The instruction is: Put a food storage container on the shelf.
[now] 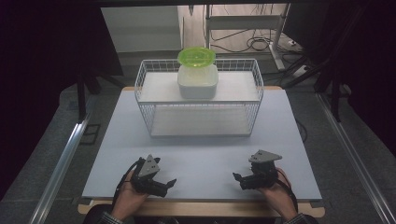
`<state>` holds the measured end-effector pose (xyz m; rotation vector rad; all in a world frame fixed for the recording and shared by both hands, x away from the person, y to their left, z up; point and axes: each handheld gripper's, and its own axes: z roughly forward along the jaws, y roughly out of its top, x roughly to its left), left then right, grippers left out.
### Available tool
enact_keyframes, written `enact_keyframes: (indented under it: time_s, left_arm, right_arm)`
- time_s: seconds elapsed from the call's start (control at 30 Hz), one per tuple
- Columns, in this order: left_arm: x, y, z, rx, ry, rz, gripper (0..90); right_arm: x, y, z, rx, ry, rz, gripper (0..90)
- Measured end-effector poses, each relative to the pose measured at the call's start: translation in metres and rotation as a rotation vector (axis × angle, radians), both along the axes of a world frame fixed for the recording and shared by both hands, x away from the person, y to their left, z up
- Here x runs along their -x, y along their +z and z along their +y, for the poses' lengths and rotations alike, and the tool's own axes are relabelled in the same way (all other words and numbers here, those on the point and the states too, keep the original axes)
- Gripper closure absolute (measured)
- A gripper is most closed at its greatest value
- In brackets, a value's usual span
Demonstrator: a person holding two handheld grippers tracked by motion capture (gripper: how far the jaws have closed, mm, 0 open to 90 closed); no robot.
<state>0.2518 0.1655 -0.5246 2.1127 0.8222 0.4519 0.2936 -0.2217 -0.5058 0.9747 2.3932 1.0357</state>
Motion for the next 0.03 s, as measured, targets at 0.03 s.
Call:
enact_keyframes:
  time_s: [0.03]
  left_arm:
    - [0.0000, 0.0001, -0.0001, -0.001, 0.002, -0.004, 3.3]
  right_arm:
    - [-0.0003, -0.0003, 0.0007, 0.005, 0.001, -0.003, 2.8]
